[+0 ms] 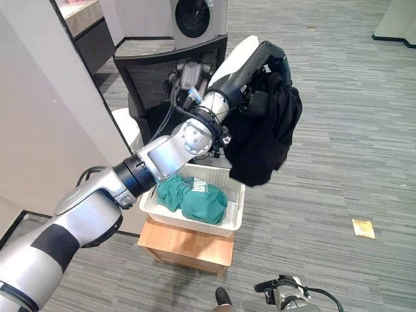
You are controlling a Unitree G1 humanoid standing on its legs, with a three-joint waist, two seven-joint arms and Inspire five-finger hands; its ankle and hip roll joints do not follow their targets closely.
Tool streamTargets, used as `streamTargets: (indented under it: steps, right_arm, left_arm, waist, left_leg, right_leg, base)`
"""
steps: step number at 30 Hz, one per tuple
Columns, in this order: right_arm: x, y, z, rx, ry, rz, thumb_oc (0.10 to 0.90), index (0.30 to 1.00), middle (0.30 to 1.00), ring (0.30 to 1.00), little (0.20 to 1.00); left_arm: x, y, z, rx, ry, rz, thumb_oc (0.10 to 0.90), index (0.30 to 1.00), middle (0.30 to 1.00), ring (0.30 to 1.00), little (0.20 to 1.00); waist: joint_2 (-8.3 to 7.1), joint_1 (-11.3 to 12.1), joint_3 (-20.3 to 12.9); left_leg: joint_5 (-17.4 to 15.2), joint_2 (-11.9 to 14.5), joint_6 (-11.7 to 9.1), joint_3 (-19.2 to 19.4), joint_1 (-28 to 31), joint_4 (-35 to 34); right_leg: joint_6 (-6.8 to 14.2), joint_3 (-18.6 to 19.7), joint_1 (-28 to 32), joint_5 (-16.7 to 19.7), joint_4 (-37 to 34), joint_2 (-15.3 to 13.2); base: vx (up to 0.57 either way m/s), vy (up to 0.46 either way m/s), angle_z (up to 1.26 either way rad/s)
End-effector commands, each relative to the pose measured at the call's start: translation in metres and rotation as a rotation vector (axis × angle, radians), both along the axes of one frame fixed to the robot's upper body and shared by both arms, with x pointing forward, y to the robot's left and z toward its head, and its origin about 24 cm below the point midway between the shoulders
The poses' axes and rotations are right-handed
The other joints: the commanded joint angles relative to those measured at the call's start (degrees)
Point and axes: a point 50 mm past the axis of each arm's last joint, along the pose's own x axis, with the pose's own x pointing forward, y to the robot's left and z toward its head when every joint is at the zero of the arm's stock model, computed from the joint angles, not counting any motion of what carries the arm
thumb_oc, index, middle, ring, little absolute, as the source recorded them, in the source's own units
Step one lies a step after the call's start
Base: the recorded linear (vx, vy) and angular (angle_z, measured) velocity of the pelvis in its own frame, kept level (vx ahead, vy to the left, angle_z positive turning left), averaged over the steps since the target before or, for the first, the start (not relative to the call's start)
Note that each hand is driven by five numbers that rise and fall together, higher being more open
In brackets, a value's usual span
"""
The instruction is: Pick up bed clothes into laundry basket.
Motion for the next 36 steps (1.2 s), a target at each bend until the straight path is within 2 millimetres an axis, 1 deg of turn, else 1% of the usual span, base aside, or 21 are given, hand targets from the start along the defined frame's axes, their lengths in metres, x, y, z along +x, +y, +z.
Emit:
streamTargets:
  steps: [1, 2, 3, 4, 5, 6, 7, 11, 12, 23, 24, 25, 27, 28, 29, 31, 32, 33, 34, 35, 36]
  right_arm:
    - [-0.006, -0.006, 0.000, -0.030, 0.042, -0.012, 0.800, 0.900, 0.900, 0.900, 0.900]
    - [-0.014, -0.006, -0.003, -0.029, 0.065, -0.007, 0.800, 0.900, 0.900, 0.900, 0.900]
    - [-0.015, -0.006, -0.003, -0.029, 0.066, -0.007, 0.800, 0.900, 0.900, 0.900, 0.900]
    - [-0.027, -0.013, -0.004, -0.036, 0.081, -0.019, 0.800, 0.900, 0.900, 0.900, 0.900]
    - [-0.027, -0.014, -0.004, -0.036, 0.081, -0.020, 0.800, 0.900, 0.900, 0.900, 0.900]
    - [-0.033, -0.017, -0.005, -0.042, 0.087, -0.014, 0.800, 0.900, 0.900, 0.900, 0.900]
    - [-0.037, -0.018, -0.006, -0.042, 0.094, -0.012, 0.800, 0.900, 0.900, 0.900, 0.900]
    - [-0.043, -0.018, -0.008, -0.037, 0.101, -0.012, 0.800, 0.900, 0.900, 0.900, 0.900]
    - [-0.046, -0.019, -0.009, -0.036, 0.109, -0.014, 0.800, 0.900, 0.900, 0.900, 0.900]
    - [-0.051, -0.021, -0.009, -0.036, 0.105, -0.014, 0.800, 0.900, 0.900, 0.900, 0.900]
    - [-0.051, -0.021, -0.009, -0.035, 0.103, -0.013, 0.800, 0.900, 0.900, 0.900, 0.900]
    - [-0.051, -0.021, -0.009, -0.035, 0.103, -0.013, 0.800, 0.900, 0.900, 0.900, 0.900]
    - [-0.050, -0.018, -0.010, -0.028, 0.105, -0.006, 0.800, 0.900, 0.900, 0.900, 0.900]
    - [-0.050, -0.018, -0.011, -0.028, 0.105, -0.006, 0.800, 0.900, 0.900, 0.900, 0.900]
    - [-0.051, -0.017, -0.011, -0.026, 0.107, -0.005, 0.800, 0.900, 0.900, 0.900, 0.900]
    - [-0.053, -0.016, -0.012, -0.023, 0.107, -0.007, 0.800, 0.900, 0.900, 0.900, 0.900]
    - [-0.053, -0.016, -0.012, -0.023, 0.108, -0.007, 0.800, 0.900, 0.900, 0.900, 0.900]
    - [-0.053, -0.015, -0.012, -0.021, 0.104, -0.007, 0.800, 0.900, 0.900, 0.900, 0.900]
    - [-0.052, -0.014, -0.013, -0.020, 0.099, -0.004, 0.800, 0.900, 0.900, 0.900, 0.900]
    - [-0.052, -0.014, -0.013, -0.020, 0.099, -0.004, 0.800, 0.900, 0.900, 0.900, 0.900]
    - [-0.049, -0.013, -0.012, -0.018, 0.092, 0.001, 0.800, 0.900, 0.900, 0.900, 0.900]
  left_arm:
    - [0.003, 0.003, 0.049, -0.097, -0.140, 0.063, 0.400, 0.300, 0.300, 0.300, 0.300]
    - [0.009, 0.008, 0.044, -0.087, -0.114, 0.089, 0.400, 0.300, 0.300, 0.300, 0.300]
    - [0.009, 0.008, 0.044, -0.087, -0.113, 0.089, 0.400, 0.300, 0.300, 0.300, 0.300]
    - [0.022, 0.020, 0.036, -0.079, -0.065, 0.159, 0.400, 0.300, 0.300, 0.300, 0.300]
    - [0.022, 0.020, 0.036, -0.080, -0.064, 0.158, 0.400, 0.300, 0.300, 0.300, 0.300]
    - [0.031, 0.031, 0.032, -0.053, -0.057, 0.214, 0.400, 0.300, 0.300, 0.300, 0.300]
    - [0.034, 0.035, 0.028, -0.041, -0.048, 0.234, 0.400, 0.300, 0.300, 0.300, 0.300]
    - [0.035, 0.037, 0.020, -0.027, -0.040, 0.244, 0.400, 0.300, 0.300, 0.300, 0.300]
    - [0.036, 0.038, 0.014, -0.021, -0.028, 0.251, 0.400, 0.300, 0.300, 0.300, 0.300]
    - [0.046, 0.055, -0.015, 0.051, 0.018, 0.330, 0.400, 0.300, 0.300, 0.300, 0.300]
    - [0.047, 0.057, -0.025, 0.060, 0.044, 0.340, 0.400, 0.300, 0.300, 0.300, 0.300]
    - [0.047, 0.057, -0.025, 0.060, 0.044, 0.340, 0.400, 0.300, 0.300, 0.300, 0.300]
    - [0.050, 0.063, -0.037, 0.093, 0.068, 0.367, 0.400, 0.300, 0.300, 0.300, 0.300]
    - [0.050, 0.063, -0.038, 0.093, 0.068, 0.367, 0.400, 0.300, 0.300, 0.300, 0.300]
    - [0.052, 0.066, -0.043, 0.110, 0.078, 0.381, 0.400, 0.300, 0.300, 0.300, 0.300]
    - [0.056, 0.075, -0.061, 0.169, 0.117, 0.426, 0.400, 0.300, 0.300, 0.300, 0.300]
    - [0.056, 0.075, -0.061, 0.169, 0.117, 0.425, 0.400, 0.300, 0.300, 0.300, 0.300]
    - [0.058, 0.082, -0.076, 0.204, 0.155, 0.456, 0.400, 0.300, 0.300, 0.300, 0.300]
    - [0.059, 0.086, -0.083, 0.228, 0.161, 0.474, 0.400, 0.300, 0.300, 0.300, 0.300]
    - [0.059, 0.086, -0.083, 0.228, 0.161, 0.474, 0.400, 0.300, 0.300, 0.300, 0.300]
    - [0.060, 0.093, -0.094, 0.257, 0.182, 0.497, 0.400, 0.300, 0.300, 0.300, 0.300]
  waist:
    - [-1.51, 2.2, -3.6]
    - [-1.48, 2.0, -3.5]
    - [-1.48, 2.0, -3.6]
    - [-1.42, 1.4, -3.5]
    - [-1.38, 1.5, -3.5]
    - [-1.24, 1.0, -3.3]
    - [-1.21, 0.9, -3.3]
    - [-1.30, 0.9, -3.1]
    - [-1.47, 1.0, -3.0]
    - [-2.34, 1.0, -2.6]
    - [-2.48, 1.0, -2.5]
    - [-2.48, 1.0, -2.5]
    - [-2.63, 1.0, -2.2]
    - [-2.65, 1.0, -2.2]
    - [-2.71, 1.0, -2.1]
    - [-2.86, 0.9, -2.0]
    - [-2.86, 0.9, -2.1]
    - [-2.96, 0.7, -1.9]
    - [-2.98, 0.7, -1.8]
    - [-2.98, 0.7, -1.8]
    - [-2.99, 0.6, -1.6]
  left_leg:
    - [-2.4, 3.5, -4.4, -4.0, -1.3, 0.1]
    - [-2.4, 3.5, -4.4, -3.8, -1.3, 0.1]
    - [-2.4, 3.5, -4.4, -3.8, -1.3, 0.1]
    - [-2.4, 3.6, -4.5, -3.5, -1.2, 0.1]
    - [-2.4, 3.6, -4.5, -3.5, -1.2, 0.1]
    - [-2.4, 3.5, -4.4, -3.3, -1.1, 0.1]
    - [-2.4, 3.5, -4.4, -3.2, -1.1, 0.1]
    - [-2.5, 3.6, -4.4, -3.1, -1.1, 0.1]
    - [-2.5, 3.6, -4.4, -3.0, -1.1, 0.1]
    - [-2.5, 3.9, -4.5, -2.5, -1.1, 0.1]
    - [-2.4, 3.9, -4.5, -2.5, -1.2, 0.1]
    - [-2.4, 3.9, -4.5, -2.5, -1.2, 0.1]
    - [-2.3, 4.0, -4.5, -2.4, -1.4, 0.1]
    - [-2.3, 4.0, -4.5, -2.4, -1.4, 0.1]
    - [-2.4, 4.0, -4.5, -2.4, -1.4, 0.1]
    - [-2.4, 4.0, -4.6, -2.2, -1.5, 0.1]
    - [-2.4, 4.0, -4.6, -2.2, -1.5, 0.1]
    - [-2.3, 4.1, -4.6, -2.1, -1.6, 0.1]
    - [-2.3, 4.1, -4.6, -2.1, -1.7, 0.1]
    - [-2.3, 4.1, -4.6, -2.1, -1.7, 0.1]
    - [-2.2, 4.1, -4.7, -2.0, -1.8, 0.1]
  right_leg:
    - [2.5, -4.0, 1.0, -4.9, 0.2, 0.1]
    - [2.5, -4.1, 1.0, -5.0, 0.2, 0.1]
    - [2.5, -4.1, 1.1, -5.0, 0.2, 0.1]
    - [2.6, -4.1, 1.0, -5.0, 0.2, 0.2]
    - [2.6, -4.2, 1.0, -5.0, 0.2, 0.2]
    - [2.6, -4.1, 1.0, -4.9, 0.2, 0.1]
    - [2.6, -4.1, 1.0, -4.8, 0.2, 0.1]
    - [2.6, -4.5, 1.0, -4.9, 0.2, -0.1]
    - [2.6, -4.6, 1.2, -5.0, 0.2, -0.1]
    - [2.5, -5.0, 1.4, -5.1, 0.2, 0.0]
    - [2.4, -5.0, 1.3, -5.1, 0.2, 0.0]
    - [2.4, -5.0, 1.3, -5.1, 0.2, 0.0]
    - [2.4, -5.1, 1.0, -5.0, 0.2, 0.0]
    - [2.4, -5.1, 1.0, -5.0, 0.2, 0.0]
    - [2.4, -5.1, 1.0, -5.0, 0.2, 0.1]
    - [2.5, -5.0, 0.9, -5.1, 0.2, 0.0]
    - [2.5, -5.0, 0.9, -5.1, 0.2, 0.0]
    - [2.5, -5.0, 0.8, -5.1, 0.2, 0.0]
    - [2.5, -5.0, 0.7, -5.0, 0.2, 0.0]
    - [2.5, -5.0, 0.7, -5.0, 0.2, 0.0]
    - [2.5, -5.0, 0.4, -4.9, 0.2, 0.0]
  base:
    - [-0.03, -0.033, 0.00]
    - [0.00, 0.000, 0.00]
    - [0.00, 0.000, 0.00]
    - [0.00, 0.000, 0.00]
    - [0.00, 0.000, 0.00]
    - [0.00, 0.000, 0.00]
    - [0.00, 0.000, 0.00]
    - [0.00, 0.001, 0.00]
    - [0.00, 0.001, 0.04]
    - [0.00, 0.000, 0.00]
    - [0.00, 0.000, 0.00]
    - [0.00, 0.000, 0.00]
    - [0.00, 0.000, 0.00]
    - [0.00, 0.000, 0.00]
    - [0.00, 0.000, 0.00]
    - [0.00, 0.000, 0.00]
    - [0.00, 0.000, 0.00]
    - [0.00, 0.000, 0.00]
    - [0.00, 0.000, 0.00]
    - [0.00, 0.000, 0.00]
    - [0.00, 0.000, 0.00]
